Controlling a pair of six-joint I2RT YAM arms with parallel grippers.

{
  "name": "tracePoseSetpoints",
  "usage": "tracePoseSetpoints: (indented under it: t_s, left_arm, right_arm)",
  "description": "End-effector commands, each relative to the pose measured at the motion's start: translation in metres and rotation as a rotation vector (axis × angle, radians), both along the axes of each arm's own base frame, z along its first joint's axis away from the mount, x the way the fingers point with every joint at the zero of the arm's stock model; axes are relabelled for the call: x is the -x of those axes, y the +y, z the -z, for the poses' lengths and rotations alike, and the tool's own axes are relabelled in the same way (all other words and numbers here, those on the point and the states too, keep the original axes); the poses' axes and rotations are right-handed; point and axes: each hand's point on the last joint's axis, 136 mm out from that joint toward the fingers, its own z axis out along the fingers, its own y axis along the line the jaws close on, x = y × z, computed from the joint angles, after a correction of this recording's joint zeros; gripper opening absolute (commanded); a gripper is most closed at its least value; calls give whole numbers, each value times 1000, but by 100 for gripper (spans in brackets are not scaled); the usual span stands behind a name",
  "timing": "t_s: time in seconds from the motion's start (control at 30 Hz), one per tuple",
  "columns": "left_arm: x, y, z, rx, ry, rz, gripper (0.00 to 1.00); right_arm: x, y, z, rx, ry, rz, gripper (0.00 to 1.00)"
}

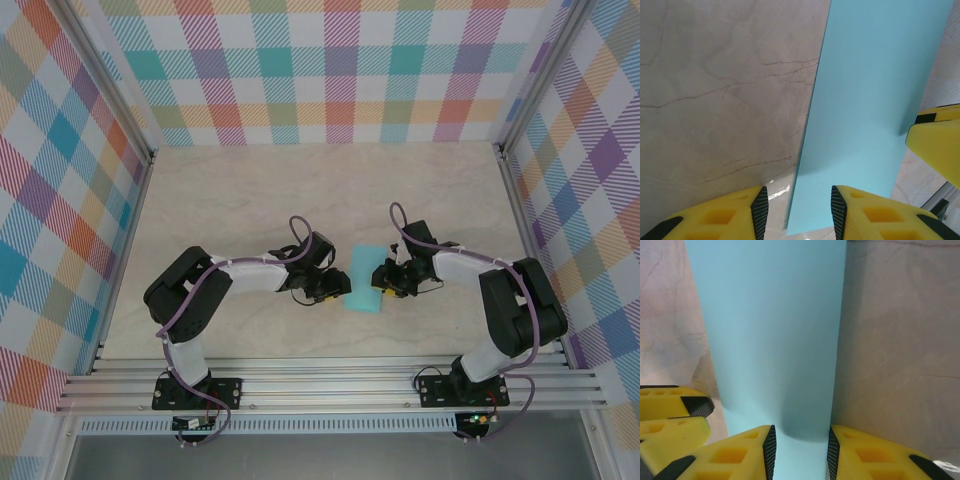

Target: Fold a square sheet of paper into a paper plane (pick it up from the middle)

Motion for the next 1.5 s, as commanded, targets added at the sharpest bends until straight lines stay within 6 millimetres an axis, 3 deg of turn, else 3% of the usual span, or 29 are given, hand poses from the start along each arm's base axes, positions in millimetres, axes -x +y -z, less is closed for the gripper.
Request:
tracePoseSetpoints:
  t_s: [0.0, 0.3, 0.6, 0.8, 0.97, 1.47]
  left_arm:
    - [15, -22, -3, 44, -1, 69, 40]
    - [16, -23, -6, 68, 6, 57, 41]
    - [18, -25, -3, 80, 23, 50, 42]
    - [18, -24, -5, 67, 12, 58, 42]
    - [17, -24, -5, 58, 7, 57, 42]
    - [13, -16, -8, 19, -26, 39, 43]
  right_arm:
    - [1, 12, -19, -81, -15, -17, 35]
    - [5, -4, -10, 14, -7, 16, 40]
    - [5, -8, -7, 43, -1, 27, 37]
    - [3, -15, -20, 73, -47, 46, 40]
    - [3, 4, -28, -46, -44, 4, 38]
    - [8, -3, 4, 19, 27, 8, 39]
